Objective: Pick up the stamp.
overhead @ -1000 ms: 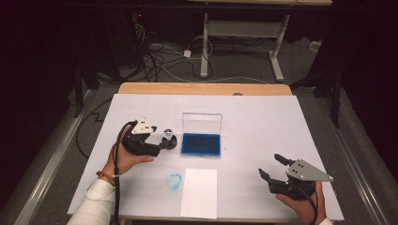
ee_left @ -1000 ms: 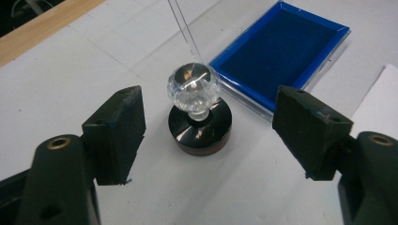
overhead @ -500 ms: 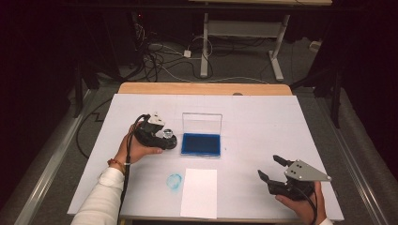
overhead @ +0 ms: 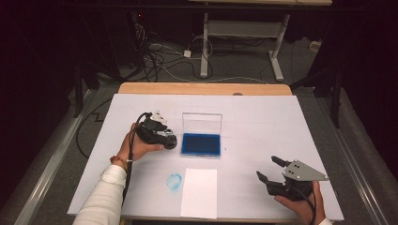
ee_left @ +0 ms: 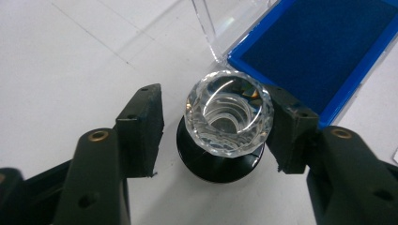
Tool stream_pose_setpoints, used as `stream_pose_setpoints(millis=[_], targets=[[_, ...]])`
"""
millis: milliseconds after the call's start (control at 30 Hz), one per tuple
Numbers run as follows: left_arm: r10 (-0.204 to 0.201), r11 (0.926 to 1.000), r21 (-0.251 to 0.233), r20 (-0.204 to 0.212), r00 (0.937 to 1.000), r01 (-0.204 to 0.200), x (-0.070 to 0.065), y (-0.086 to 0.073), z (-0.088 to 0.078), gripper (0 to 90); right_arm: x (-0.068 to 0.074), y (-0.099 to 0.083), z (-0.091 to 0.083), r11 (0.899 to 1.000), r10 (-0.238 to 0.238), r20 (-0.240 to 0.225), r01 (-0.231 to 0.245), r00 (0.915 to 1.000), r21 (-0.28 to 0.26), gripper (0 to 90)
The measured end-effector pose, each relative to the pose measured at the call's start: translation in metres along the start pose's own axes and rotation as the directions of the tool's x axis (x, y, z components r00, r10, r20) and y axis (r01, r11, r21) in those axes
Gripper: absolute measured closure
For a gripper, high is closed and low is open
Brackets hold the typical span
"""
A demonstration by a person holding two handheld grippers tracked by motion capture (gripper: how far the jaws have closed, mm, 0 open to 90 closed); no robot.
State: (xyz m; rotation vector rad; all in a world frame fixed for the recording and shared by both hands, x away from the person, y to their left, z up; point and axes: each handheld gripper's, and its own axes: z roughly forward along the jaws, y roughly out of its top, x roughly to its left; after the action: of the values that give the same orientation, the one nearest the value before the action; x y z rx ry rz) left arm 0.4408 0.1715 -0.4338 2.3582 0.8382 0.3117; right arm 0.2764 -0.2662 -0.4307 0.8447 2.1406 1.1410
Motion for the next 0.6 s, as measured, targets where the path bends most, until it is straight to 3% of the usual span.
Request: stream_pose_setpoints(millis=[600], targets=[[0.025, 0.9997, 0.005, 0.027, 0.9993, -0.025, -0.0018, 0.0028, -0.0007, 53.2, 0.0009, -0.0002, 0.001, 1.0, -0.006, -0.003, 0.007, 1.0, 0.007, 29.3]])
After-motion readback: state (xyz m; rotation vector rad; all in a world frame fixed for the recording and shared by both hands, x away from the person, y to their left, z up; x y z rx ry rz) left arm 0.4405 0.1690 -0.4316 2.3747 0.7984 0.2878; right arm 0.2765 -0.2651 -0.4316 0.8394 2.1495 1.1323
